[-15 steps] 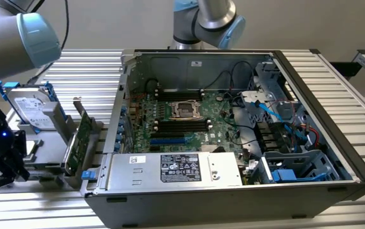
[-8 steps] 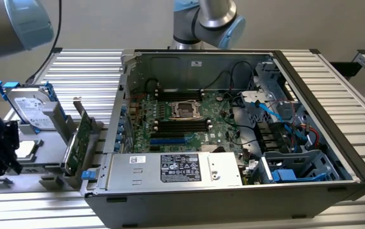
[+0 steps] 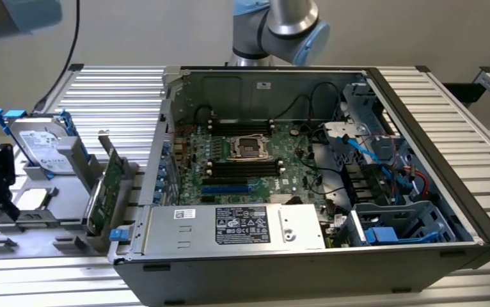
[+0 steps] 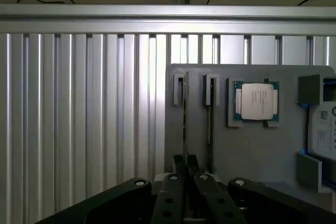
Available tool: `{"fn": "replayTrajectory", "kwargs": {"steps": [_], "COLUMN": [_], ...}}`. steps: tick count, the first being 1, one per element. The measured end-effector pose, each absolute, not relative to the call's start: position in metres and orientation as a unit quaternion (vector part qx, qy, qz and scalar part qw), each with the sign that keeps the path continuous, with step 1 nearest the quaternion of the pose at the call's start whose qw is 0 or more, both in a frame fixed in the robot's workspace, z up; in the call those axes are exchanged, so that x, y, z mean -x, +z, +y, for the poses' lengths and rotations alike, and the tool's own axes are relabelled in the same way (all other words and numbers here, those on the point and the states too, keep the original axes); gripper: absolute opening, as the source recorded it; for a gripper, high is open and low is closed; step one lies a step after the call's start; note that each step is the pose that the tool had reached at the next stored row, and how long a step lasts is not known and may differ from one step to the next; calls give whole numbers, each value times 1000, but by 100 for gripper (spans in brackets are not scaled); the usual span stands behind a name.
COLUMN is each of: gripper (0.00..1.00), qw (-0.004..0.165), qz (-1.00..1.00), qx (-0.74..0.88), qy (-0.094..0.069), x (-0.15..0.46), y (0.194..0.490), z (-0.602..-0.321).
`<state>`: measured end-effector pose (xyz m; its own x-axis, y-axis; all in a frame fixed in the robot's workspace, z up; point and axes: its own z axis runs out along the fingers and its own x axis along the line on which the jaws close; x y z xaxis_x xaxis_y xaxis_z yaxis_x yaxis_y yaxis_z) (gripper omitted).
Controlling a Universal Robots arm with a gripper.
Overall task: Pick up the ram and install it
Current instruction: 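Pick up the ram and move it above insertion slot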
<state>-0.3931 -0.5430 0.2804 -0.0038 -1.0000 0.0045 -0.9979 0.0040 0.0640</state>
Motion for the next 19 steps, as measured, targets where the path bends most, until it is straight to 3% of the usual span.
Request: {"fn": "replayTrajectory", "kwargs": {"steps": [19], "gripper": [14], "qw": [25], "qz": [-708], "qx": [-705], "qy": [-22], "x": [351], "y": [344], "z": [-523]}}
